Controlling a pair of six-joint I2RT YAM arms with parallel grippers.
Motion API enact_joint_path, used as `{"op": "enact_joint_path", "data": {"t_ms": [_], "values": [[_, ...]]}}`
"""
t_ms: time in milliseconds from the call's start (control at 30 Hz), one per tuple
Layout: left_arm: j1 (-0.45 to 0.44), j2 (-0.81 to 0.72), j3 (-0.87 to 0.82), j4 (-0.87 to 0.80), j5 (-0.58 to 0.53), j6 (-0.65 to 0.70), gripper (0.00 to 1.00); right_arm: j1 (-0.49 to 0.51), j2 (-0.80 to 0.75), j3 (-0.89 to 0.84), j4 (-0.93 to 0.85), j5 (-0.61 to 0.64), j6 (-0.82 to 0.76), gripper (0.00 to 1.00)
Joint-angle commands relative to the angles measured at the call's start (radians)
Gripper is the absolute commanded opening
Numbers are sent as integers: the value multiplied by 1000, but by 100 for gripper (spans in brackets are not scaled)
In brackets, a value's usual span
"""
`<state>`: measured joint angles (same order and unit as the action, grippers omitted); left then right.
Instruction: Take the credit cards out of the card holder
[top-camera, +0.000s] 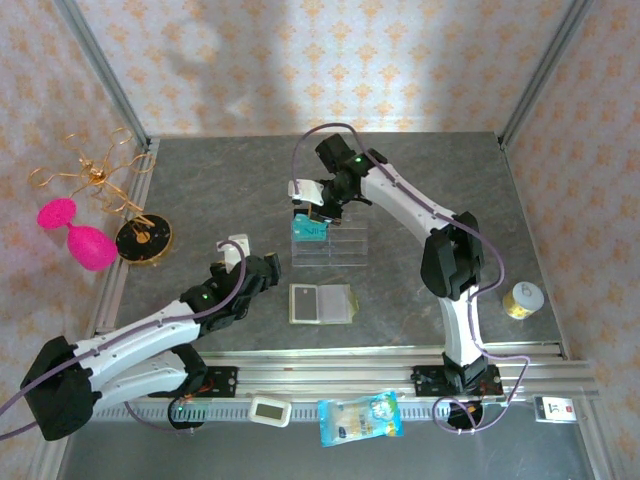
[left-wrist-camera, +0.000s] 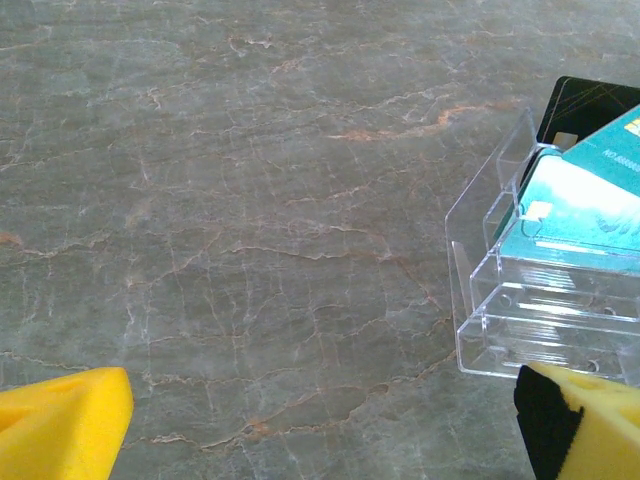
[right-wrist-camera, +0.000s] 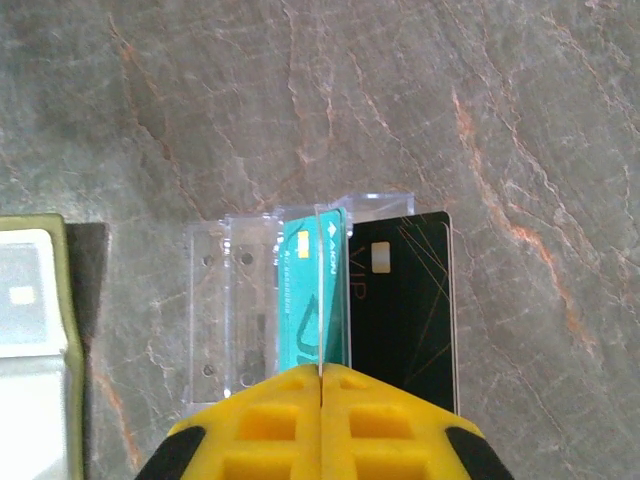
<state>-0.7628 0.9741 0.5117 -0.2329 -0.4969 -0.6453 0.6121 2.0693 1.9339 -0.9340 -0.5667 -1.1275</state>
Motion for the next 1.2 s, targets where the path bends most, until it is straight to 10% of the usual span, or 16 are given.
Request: {"op": "enact_joint_path", "data": {"t_ms": [0,267,433,633,933,1167], "values": [[13,13,28,24,4,21,99,9,14,-16,18,59,-13,0],[17,13,25,29,20,24,99,24,21,-48,47,74,-5,0],[16,-4,16,37,31,24,99,39,9,-59,104,93,45,30],[17,-43,-14,57,59,-3,99,53,-51,-28,180,17,192,36],[17,-161,-110,85,90,-96,99,101,-282,-426,711,-13,868,38],[16,-263,-183,66,158,-136,99,281,-512,-885,882,235,1215,40]]}}
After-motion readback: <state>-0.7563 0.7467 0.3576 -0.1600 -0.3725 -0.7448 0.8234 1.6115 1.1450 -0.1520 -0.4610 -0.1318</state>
